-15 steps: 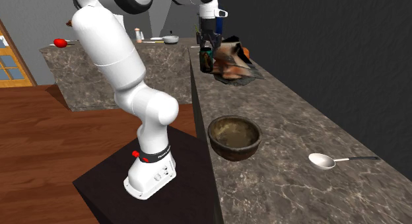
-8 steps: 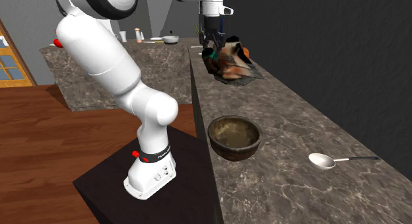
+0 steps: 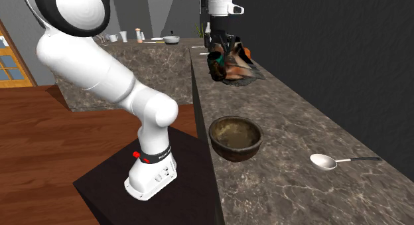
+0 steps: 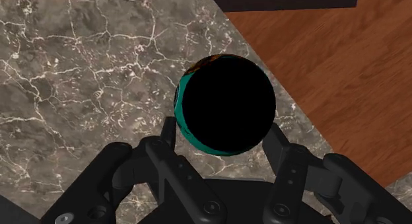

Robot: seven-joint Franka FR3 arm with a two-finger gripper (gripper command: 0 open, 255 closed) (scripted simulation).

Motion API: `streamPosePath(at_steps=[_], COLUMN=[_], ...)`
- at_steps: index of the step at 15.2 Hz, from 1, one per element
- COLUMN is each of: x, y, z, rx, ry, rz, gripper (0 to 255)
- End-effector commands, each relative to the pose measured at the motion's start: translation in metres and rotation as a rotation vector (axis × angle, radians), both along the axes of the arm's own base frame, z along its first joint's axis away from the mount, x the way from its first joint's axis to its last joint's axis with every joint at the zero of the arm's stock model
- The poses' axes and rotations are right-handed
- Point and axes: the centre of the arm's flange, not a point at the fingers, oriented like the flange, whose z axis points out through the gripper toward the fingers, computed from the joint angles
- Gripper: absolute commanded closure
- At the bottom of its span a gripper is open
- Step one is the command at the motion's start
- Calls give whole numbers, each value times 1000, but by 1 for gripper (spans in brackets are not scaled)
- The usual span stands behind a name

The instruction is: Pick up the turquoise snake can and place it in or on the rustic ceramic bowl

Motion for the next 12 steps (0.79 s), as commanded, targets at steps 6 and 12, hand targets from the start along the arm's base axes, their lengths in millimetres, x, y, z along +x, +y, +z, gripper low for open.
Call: streamPosePath(at_steps=[6, 12], x=[-66, -122], y=[-66, -122], z=[6, 12], rx=[0, 0], ry=[0, 0], rz=[2, 2], gripper=[255, 255])
